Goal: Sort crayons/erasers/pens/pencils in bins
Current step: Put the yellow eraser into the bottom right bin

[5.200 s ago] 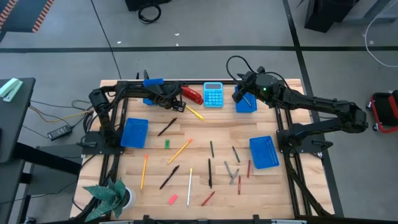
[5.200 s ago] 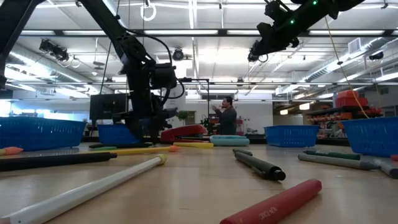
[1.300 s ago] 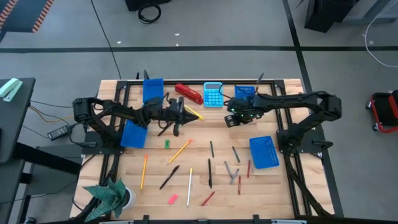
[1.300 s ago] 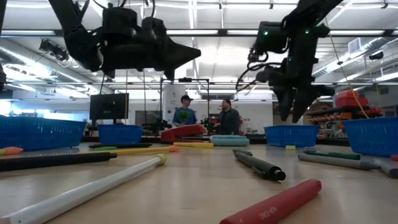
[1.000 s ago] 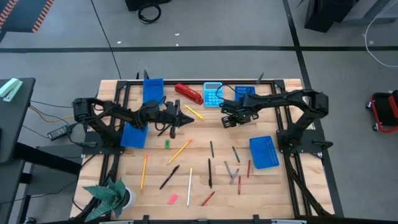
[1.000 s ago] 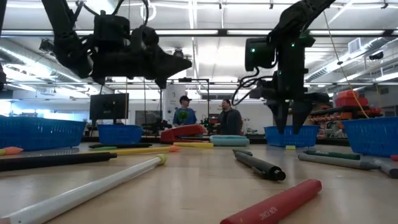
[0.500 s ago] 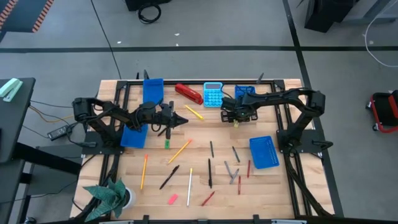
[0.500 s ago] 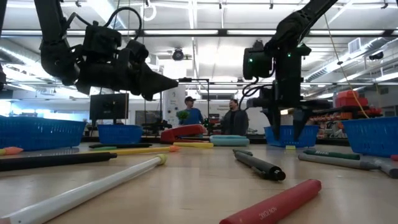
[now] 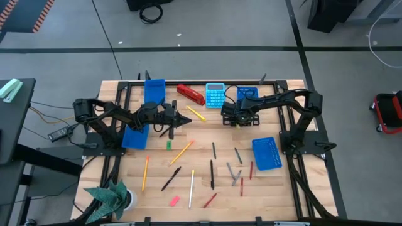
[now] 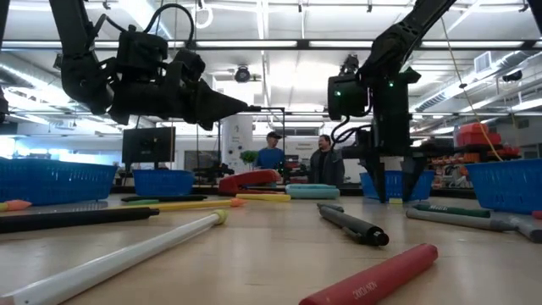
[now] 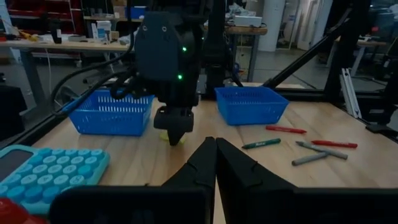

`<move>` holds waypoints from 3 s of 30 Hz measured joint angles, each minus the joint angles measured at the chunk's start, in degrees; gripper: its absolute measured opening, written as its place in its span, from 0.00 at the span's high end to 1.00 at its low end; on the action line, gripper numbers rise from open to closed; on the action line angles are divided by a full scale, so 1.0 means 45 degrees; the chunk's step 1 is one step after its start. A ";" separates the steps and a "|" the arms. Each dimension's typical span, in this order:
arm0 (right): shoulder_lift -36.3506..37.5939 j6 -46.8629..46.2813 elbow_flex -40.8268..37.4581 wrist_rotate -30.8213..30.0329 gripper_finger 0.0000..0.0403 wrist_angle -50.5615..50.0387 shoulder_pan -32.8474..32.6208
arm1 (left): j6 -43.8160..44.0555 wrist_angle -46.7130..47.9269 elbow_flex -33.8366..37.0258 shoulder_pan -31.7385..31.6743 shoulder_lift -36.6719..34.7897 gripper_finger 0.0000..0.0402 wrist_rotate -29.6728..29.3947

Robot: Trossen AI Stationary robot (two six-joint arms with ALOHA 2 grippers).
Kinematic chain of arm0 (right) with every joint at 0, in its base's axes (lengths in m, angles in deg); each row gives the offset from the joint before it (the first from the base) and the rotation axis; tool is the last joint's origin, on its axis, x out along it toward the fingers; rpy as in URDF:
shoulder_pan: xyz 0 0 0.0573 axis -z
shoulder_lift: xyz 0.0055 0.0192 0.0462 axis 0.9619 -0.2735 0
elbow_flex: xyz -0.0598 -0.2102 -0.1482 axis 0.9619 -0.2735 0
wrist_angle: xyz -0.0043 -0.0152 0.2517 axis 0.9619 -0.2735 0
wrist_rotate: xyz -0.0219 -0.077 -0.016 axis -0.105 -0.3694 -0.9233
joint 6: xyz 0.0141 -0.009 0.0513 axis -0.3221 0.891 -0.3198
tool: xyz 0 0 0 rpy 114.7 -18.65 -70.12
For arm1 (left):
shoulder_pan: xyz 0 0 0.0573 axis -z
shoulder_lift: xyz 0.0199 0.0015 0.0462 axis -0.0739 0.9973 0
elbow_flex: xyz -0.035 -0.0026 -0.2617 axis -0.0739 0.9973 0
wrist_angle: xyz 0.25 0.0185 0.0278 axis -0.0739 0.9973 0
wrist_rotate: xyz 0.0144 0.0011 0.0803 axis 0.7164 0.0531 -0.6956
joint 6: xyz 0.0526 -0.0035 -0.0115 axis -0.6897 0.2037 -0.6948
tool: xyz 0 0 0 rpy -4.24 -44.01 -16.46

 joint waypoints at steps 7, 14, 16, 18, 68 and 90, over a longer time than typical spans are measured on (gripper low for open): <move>0.0303 -0.0267 -0.0067 -0.0182 0.62 -0.0387 -0.0314 | -0.0013 0.1088 -0.0004 0.0000 0.0010 0.93 0.0005; 0.0303 -0.0346 -0.0063 -0.0257 0.74 -0.0746 -0.0400 | -0.0019 0.1523 -0.0004 0.0000 0.0010 0.93 0.0005; 0.0303 -0.0285 -0.0055 -0.0280 0.76 -0.0751 -0.0400 | -0.0019 0.1510 -0.0004 0.0000 0.0010 0.93 0.0005; 0.0308 -0.0175 -0.0053 -0.0384 0.78 -0.0752 -0.0402 | -0.0019 0.1514 -0.0004 0.0000 0.0010 0.94 0.0005; 0.2602 -0.0356 0.1362 0.0772 0.78 -0.2593 -0.1818 | -0.1102 0.2609 -0.0004 0.0000 0.0004 0.93 -0.0008; 0.4325 -0.6696 0.0907 0.2640 0.78 -0.7172 -0.8362 | -0.1468 0.2923 -0.0004 0.0000 0.0000 0.94 -0.0194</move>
